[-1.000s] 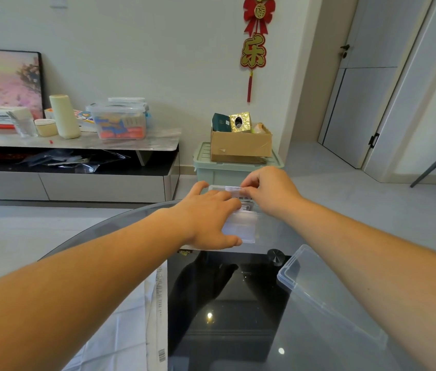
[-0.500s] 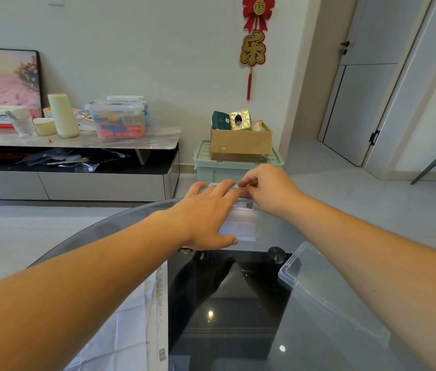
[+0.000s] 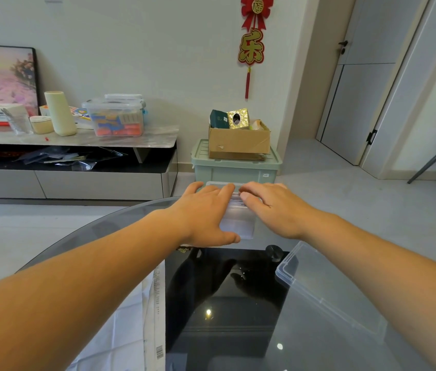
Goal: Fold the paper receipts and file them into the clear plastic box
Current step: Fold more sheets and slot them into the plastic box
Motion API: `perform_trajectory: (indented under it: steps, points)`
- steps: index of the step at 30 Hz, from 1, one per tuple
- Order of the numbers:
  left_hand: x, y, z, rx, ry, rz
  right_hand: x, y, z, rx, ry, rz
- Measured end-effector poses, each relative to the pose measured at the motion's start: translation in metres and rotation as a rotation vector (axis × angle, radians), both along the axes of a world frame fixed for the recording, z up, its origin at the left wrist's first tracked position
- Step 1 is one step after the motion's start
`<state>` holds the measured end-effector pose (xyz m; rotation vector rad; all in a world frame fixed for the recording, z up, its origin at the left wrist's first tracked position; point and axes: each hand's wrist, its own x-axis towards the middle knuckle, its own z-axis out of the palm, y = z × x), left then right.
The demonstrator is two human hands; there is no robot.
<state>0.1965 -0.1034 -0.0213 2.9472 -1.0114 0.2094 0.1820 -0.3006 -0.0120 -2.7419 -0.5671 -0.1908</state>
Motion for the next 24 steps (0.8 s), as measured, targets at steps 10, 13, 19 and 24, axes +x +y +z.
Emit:
perform_trajectory:
  steps: [10, 13, 19, 24]
  points:
    - [-0.004, 0.001, 0.004, -0.036, 0.007, -0.002, 0.000, -0.004, -0.004, 0.016, -0.016, 0.014]
    - [-0.005, 0.004, 0.002, -0.075, -0.049, -0.003, -0.006, -0.005, -0.005, 0.052, -0.073, 0.003]
    - [-0.027, 0.014, 0.009, -0.155, -0.078, 0.025, -0.029, -0.005, 0.002, 0.100, -0.194, -0.062]
    - [-0.090, 0.032, 0.014, -0.290, -0.057, 0.066, -0.089, -0.002, 0.007, 0.206, -0.161, -0.057]
